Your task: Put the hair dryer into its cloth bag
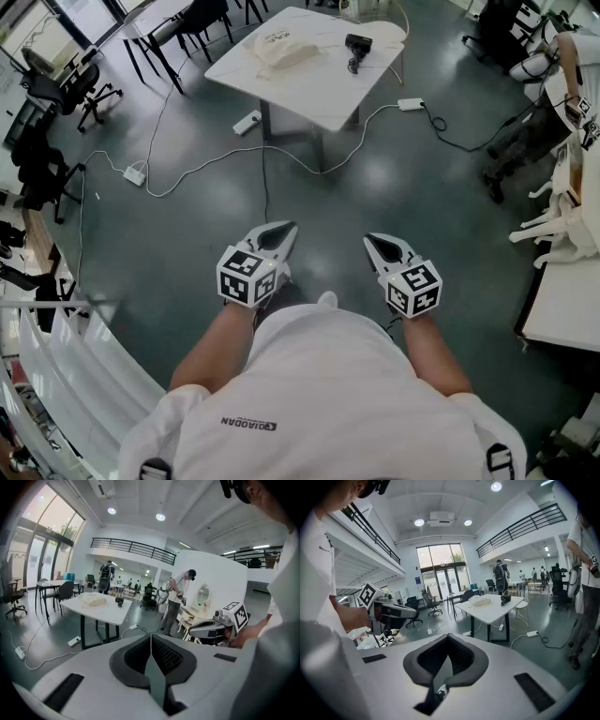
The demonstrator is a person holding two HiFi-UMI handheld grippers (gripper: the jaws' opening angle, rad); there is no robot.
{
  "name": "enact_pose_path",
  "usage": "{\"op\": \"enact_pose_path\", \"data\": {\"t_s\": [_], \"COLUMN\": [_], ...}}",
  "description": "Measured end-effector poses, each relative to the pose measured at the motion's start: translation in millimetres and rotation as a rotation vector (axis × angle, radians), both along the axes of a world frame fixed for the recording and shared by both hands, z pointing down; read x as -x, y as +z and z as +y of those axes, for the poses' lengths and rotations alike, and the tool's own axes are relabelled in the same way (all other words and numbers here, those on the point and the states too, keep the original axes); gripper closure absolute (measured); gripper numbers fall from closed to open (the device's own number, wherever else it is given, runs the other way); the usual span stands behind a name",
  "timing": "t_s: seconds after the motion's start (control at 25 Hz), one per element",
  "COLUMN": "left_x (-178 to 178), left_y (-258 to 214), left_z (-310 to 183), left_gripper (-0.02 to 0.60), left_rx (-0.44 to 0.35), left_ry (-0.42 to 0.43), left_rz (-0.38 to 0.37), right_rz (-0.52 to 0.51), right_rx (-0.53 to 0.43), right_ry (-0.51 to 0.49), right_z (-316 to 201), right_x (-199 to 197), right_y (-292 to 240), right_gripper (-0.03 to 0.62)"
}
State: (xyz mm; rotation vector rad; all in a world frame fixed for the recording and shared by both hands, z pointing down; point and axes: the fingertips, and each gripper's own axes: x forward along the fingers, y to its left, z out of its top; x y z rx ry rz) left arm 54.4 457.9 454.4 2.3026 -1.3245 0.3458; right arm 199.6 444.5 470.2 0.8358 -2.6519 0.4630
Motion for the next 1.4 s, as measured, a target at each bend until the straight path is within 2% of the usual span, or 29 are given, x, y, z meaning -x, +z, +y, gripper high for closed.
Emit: {"op": "enact_pose_path", "data": {"t_s": [0.36,0.52,0.76,0.96,1.4], "left_x": [7.0,7.5,6.6,10.4,41.2], "left_y": [-3.8,-2.5,8.9,8.6,26.9], "left_z": [0.6,0.7,-1.6,-9.0,-63.7], "left_gripper": [0.548,0.548,0.548,0.548,0.548], "left_rx": [-0.012,-0.012,0.049,0.048,0.065], "left_ry": [-0.005,-0.008,-0.019,-0.035,-0.069], "left_rz": [-0.003,-0.011,0.006,0.006,0.003], "right_rz": [0.012,-0.017,-0.04,-0.011,0.006], "right_rx": [0.004,0.006,-0.021,-0.001,0.042], "right_ry": [-0.03,-0.03,-0.025,-0.012,0.008], "right_z": [0.6,1.1,2.0,-6.7,-57.6], "right_x": [7.7,8.4,10.6,3.9,18.5], "right_y": [-0.2,-3.2,-7.8,2.8,21.9], "right_gripper": [0.572,0.572,0.572,0.572,0.572]}}
